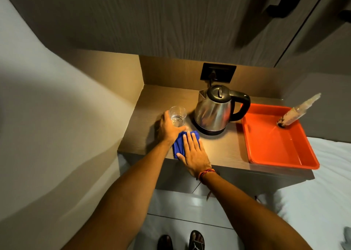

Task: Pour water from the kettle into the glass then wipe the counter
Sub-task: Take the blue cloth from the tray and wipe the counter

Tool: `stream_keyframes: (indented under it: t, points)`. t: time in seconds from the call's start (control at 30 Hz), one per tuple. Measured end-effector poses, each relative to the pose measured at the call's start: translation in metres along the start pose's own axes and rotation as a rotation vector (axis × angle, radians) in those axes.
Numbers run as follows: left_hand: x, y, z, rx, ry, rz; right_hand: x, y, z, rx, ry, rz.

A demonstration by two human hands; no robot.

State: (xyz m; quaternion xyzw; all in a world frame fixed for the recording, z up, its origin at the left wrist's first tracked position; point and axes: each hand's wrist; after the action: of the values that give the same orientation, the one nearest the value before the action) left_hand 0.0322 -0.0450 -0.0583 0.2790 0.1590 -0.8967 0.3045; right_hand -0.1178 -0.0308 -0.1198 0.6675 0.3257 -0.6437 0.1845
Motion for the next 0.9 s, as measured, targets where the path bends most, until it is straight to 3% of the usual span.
stream_keyframes:
  t: [0.4,0.67,0.9]
  points:
    - [0.006,0.019,0.0,0.002,-0.188,0.088,0.007,0.011,0.002,-0.012,0.014,0.027]
    - [-0.024,0.031,0.0,0.095,-0.182,0.105,-0.01,0.043,-0.001,-0.019,0.024,0.002]
    - [-0.077,0.032,-0.012,0.136,-0.144,0.265,-0.045,0.101,-0.007,-0.053,0.032,-0.078]
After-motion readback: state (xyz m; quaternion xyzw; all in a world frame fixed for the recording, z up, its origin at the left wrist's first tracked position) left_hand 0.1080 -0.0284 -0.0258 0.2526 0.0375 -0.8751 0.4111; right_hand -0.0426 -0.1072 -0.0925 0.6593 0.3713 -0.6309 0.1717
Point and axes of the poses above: each hand's wrist, its own y-axis towards the middle knuckle, its own x-axis out of the palm, z = x × y, and after that the axes turned 1 degree about -z, right-handed
